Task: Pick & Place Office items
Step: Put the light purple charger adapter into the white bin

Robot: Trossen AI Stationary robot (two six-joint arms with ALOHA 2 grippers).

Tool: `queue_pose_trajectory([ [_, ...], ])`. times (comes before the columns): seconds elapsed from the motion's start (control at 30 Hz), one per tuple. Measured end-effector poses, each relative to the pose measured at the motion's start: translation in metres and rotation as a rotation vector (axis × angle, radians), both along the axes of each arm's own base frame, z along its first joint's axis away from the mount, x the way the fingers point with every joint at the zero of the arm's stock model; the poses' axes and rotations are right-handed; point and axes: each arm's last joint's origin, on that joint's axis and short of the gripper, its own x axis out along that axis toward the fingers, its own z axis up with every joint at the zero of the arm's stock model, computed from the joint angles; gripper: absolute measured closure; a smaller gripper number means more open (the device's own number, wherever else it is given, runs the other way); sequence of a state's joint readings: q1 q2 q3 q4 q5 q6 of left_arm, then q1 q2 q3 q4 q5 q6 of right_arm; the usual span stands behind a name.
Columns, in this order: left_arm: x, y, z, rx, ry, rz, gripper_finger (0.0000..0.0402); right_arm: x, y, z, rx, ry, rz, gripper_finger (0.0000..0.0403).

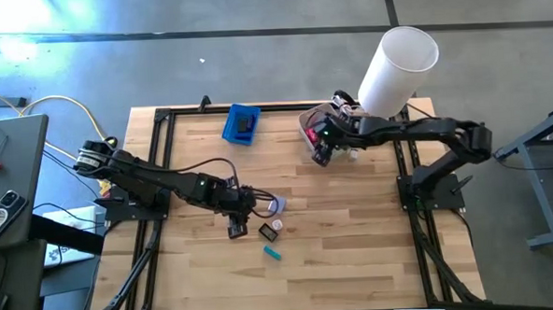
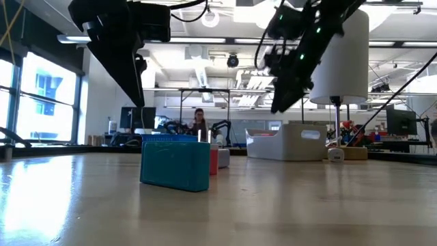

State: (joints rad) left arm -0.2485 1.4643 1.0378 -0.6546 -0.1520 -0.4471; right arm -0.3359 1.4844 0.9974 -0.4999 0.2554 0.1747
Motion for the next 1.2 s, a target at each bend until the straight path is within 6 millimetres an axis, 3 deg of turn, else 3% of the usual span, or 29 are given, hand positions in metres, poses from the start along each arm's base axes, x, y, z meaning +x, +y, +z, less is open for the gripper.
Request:
queue_pose_trajectory([
  [0.23, -0.001, -0.002, 0.0, -0.016, 0.004, 0.015, 0.02, -0.015, 0.04, 0.031, -0.041, -0.02, 0.173, 0.015],
  [0.4, -0.001, -0.004, 0.0, -0.03, 0.006, 0.017, 0.02, -0.018, 0.066, 0.043, -0.039, -0.074, 0.251, 0.0151],
  [0.77, -0.002, -0.006, 0.0, -0.046, 0.01, 0.003, 0.0198, -0.015, 0.109, 0.042, 0.02, -0.107, 0.337, 0.0151],
  [0.97, -0.001, 0.004, 0.0, 0.021, -0.03, 0.226, 0.019, -0.016, 0.124, 0.042, 0.041, -0.118, 0.365, 0.0151],
  [1.2, 0.001, 0.015, -0.001, -0.04, -0.002, 0.263, 0.019, -0.016, 0.133, 0.042, 0.043, -0.117, 0.399, 0.0151],
])
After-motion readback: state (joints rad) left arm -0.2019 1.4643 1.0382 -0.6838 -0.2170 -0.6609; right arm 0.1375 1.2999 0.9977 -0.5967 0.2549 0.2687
